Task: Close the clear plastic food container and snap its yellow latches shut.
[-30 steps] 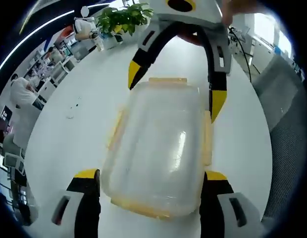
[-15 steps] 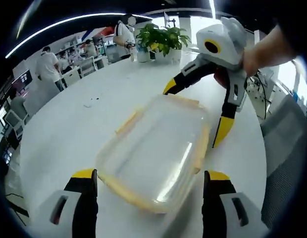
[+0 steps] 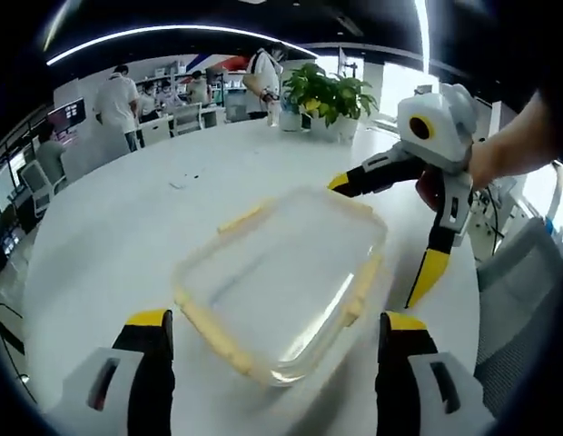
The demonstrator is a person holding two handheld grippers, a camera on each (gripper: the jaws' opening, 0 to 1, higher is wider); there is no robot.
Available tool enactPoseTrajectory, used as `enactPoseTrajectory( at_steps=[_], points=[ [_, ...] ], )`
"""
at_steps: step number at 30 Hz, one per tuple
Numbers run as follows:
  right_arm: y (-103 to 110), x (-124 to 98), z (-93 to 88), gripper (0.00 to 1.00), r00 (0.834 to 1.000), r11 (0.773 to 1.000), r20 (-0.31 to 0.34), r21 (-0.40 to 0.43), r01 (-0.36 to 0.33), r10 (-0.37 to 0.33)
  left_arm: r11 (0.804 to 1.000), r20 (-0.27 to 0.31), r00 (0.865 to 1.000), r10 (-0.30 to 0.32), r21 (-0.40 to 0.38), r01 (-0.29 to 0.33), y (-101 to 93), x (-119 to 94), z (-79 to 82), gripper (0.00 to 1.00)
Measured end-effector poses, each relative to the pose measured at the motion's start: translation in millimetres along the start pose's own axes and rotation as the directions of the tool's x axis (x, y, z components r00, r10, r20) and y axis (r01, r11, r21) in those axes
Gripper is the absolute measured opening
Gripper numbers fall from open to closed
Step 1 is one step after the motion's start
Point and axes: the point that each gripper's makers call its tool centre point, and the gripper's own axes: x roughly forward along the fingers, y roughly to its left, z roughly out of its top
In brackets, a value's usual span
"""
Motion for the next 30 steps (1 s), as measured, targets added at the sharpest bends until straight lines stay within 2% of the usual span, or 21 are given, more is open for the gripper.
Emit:
enactPoseTrajectory(
  at_steps=[3,14,20,30],
  points=[
    [0.9,-1.3,-0.4,1.00,1.000,1.000,0.002,0.003,-0.001,0.001,1.000,-0.004,1.000,-0.008,-0.014,0.008,-1.4,-0.2,-4.8,0.99],
    [8.5,-11.2,-9.4,1.00,1.000,1.000,0.008,0.020,0.016,-0.016,0.999,0.004,1.000,0.004,-0.040,-0.004,-5.7,-9.0,-9.2,0.99],
    [13.3,-19.8,-8.7,1.00,0.999,0.999,0.038,0.038,0.027,-0.029,0.998,0.013,1.000,0.017,-0.056,-0.016,-6.5,-14.7,-11.1,0.99],
    [13.9,-36.2,-8.5,0.97,0.995,0.992,0.076,0.115,0.052,-0.061,0.991,0.035,0.998,0.057,-0.125,-0.052,-8.4,-31.0,-20.4,0.97]
  ],
)
